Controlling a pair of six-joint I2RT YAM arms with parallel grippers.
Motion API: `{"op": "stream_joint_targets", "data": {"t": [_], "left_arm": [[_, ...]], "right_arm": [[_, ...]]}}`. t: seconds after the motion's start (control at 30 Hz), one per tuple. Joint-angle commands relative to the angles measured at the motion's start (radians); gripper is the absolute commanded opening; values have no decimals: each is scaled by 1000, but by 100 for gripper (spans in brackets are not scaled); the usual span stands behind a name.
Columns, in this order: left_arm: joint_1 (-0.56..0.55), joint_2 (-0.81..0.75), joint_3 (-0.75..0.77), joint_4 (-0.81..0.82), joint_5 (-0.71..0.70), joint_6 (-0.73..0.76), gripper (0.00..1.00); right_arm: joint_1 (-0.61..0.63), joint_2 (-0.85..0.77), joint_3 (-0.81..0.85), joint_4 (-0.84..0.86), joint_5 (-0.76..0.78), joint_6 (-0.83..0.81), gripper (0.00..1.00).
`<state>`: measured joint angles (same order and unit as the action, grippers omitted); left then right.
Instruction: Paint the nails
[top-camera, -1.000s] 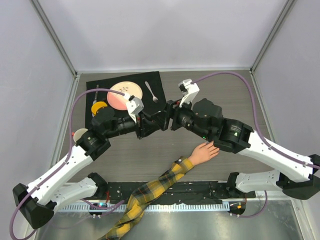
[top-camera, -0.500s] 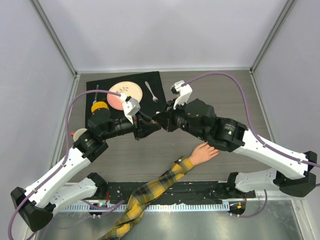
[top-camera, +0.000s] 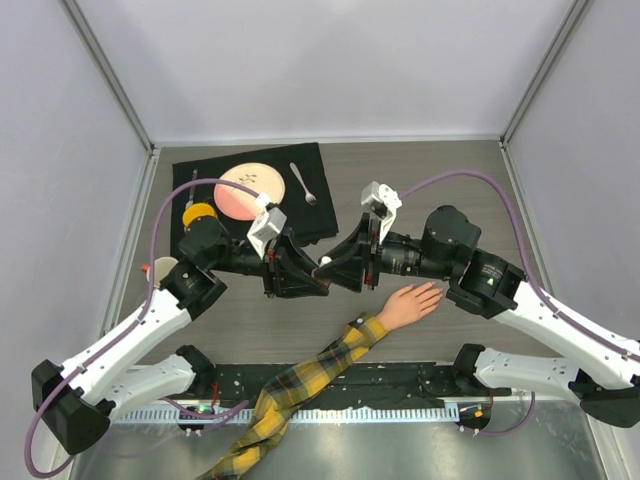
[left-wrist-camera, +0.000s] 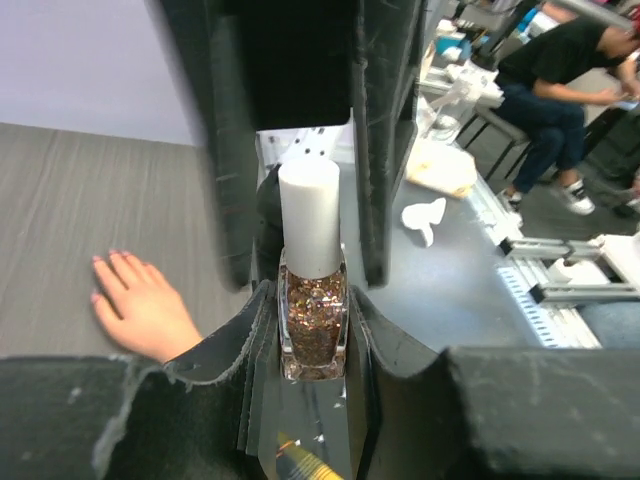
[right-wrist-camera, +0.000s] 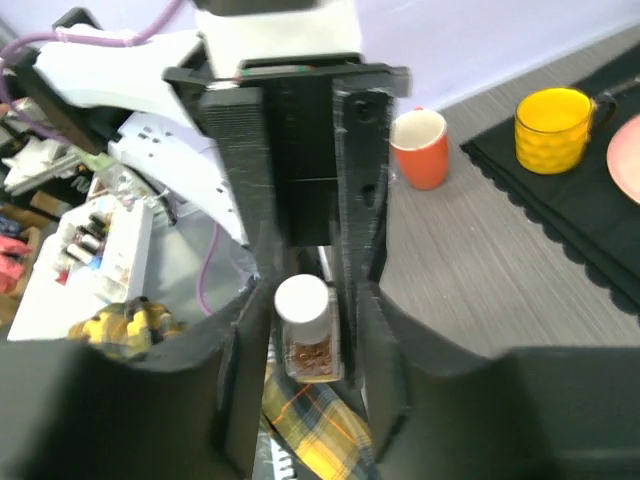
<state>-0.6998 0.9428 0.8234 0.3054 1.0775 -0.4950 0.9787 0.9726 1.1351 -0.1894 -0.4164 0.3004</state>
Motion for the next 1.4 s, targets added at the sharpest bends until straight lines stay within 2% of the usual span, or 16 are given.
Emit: {"op": "stream_joint_targets", "data": {"t": [0.0, 0.07, 0.13, 0.47, 0.57, 0.7, 0.9, 0.93, 1.0, 1.07, 1.1, 1.13, 1.17, 1.23, 1.3, 1.37], "left_arm": [[-7, -39, 68, -151, -155, 203, 0], [-6, -44, 85, -219, -227, 283, 0], [-7, -52, 89, -276, -345, 315, 0], [-7, -71, 80, -302, -470, 365, 0], [-7, -78, 77, -302, -488, 369, 0], [-7, -87, 72, -301, -499, 371, 0], [-7, -90, 69, -302, -499, 369, 0], [-7, -90, 68, -301, -493, 363, 0], [-7, -82, 69, -286, -426, 348, 0], [-7, -67, 91, -282, -285, 317, 0], [-7, -56, 97, -205, -73, 279, 0], [-9, -35, 91, -98, 24, 216, 0], [-10, -26, 53, 38, 106, -15, 0], [-10, -9, 14, 366, 162, -193, 0], [-10, -12, 23, 300, 154, -136, 0], [-12, -25, 51, 74, 101, 35, 0]], "right_arm": [[2, 8, 37, -60, 189, 37, 57], [2, 5, 57, -122, 302, 58, 69], [2, 6, 92, -157, 412, 84, 74], [110, 90, 202, -220, 654, 128, 73], [153, 141, 244, -237, 723, 131, 68], [179, 198, 287, -265, 769, 129, 47], [189, 216, 298, -266, 811, 137, 25], [189, 213, 295, -266, 808, 131, 13], [189, 201, 273, -260, 766, 62, 1], [181, 148, 189, -223, 611, -48, 1], [169, 127, 148, -164, 286, -90, 1], [144, 111, 108, -136, 123, -124, 1], [94, 101, 69, -116, 29, -109, 1], [49, 120, 69, -104, -149, -54, 1], [46, 115, 65, -88, -157, -35, 1], [45, 94, 45, -71, -93, -20, 1]]}}
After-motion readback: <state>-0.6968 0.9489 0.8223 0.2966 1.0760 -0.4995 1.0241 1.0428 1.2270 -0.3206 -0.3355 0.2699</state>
